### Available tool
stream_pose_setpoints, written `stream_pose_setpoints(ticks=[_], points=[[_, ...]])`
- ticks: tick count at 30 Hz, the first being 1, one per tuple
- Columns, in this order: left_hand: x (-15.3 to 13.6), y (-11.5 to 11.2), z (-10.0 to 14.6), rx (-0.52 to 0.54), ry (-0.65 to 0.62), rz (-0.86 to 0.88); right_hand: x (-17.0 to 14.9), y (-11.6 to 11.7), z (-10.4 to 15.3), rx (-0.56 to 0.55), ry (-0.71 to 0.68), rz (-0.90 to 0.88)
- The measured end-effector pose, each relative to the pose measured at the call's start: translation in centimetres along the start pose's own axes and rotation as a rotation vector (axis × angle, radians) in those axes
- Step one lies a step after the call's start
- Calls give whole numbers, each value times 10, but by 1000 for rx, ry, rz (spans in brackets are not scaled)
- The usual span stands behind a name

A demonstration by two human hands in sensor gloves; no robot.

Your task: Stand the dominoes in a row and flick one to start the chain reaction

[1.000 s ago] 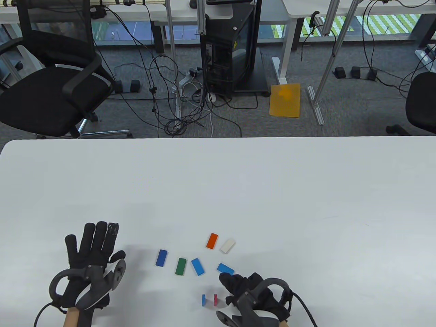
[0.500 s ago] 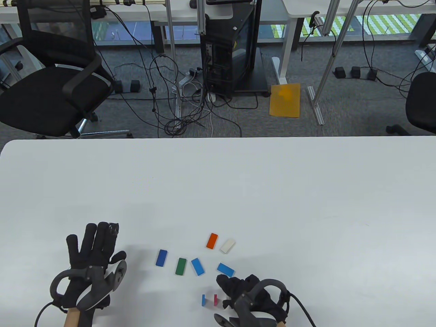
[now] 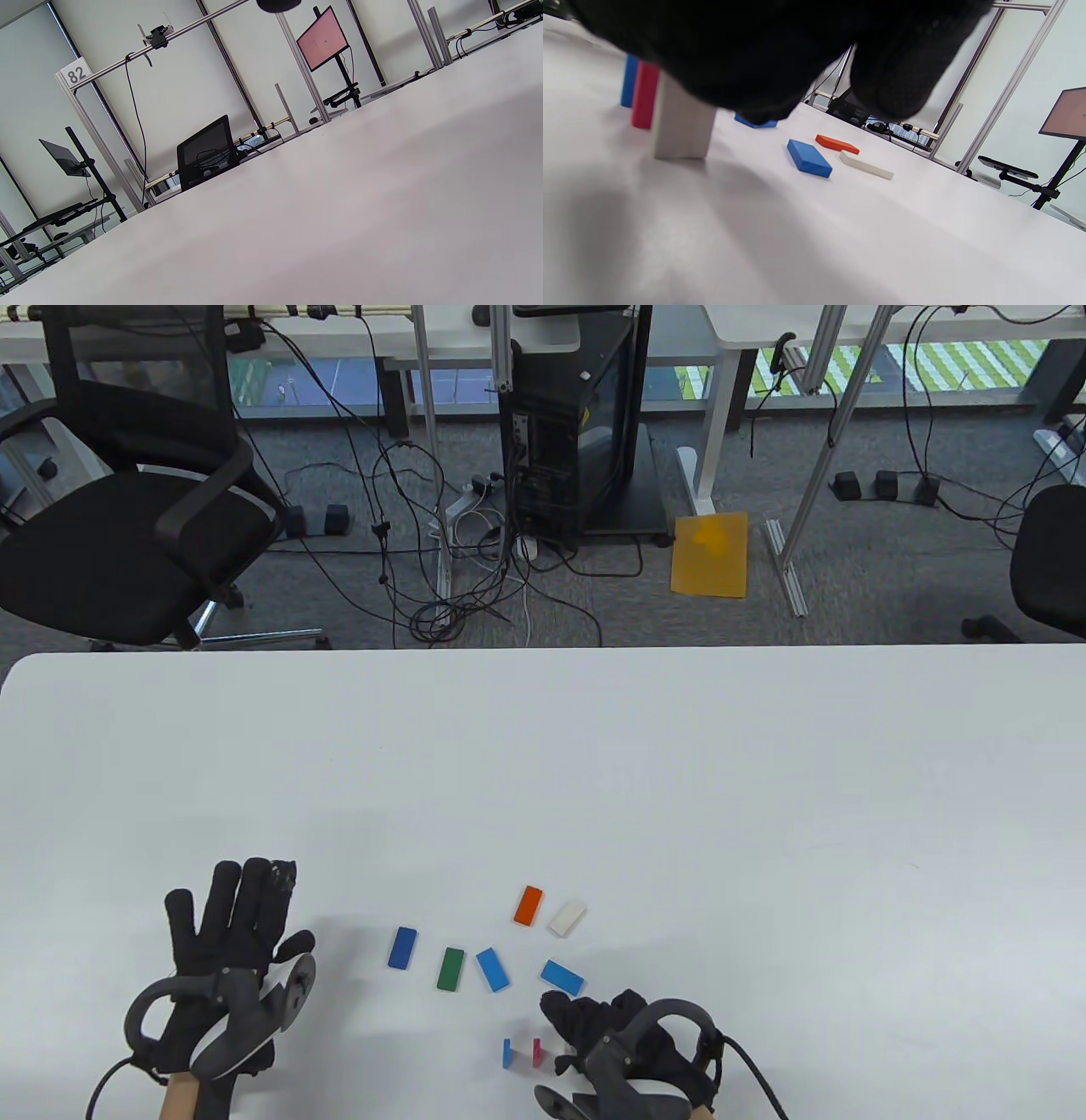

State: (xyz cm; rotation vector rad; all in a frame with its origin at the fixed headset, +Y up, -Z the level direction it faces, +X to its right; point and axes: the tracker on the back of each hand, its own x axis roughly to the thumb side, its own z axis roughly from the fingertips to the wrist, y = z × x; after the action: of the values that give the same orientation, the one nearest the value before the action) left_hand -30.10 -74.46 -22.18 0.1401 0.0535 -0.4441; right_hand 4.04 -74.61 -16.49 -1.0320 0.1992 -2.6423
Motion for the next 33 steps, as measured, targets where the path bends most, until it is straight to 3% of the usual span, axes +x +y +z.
stream_pose_setpoints(ticks=[33], points=[[0,0,0,7,5,-6,3,1,0,59,-41,21]])
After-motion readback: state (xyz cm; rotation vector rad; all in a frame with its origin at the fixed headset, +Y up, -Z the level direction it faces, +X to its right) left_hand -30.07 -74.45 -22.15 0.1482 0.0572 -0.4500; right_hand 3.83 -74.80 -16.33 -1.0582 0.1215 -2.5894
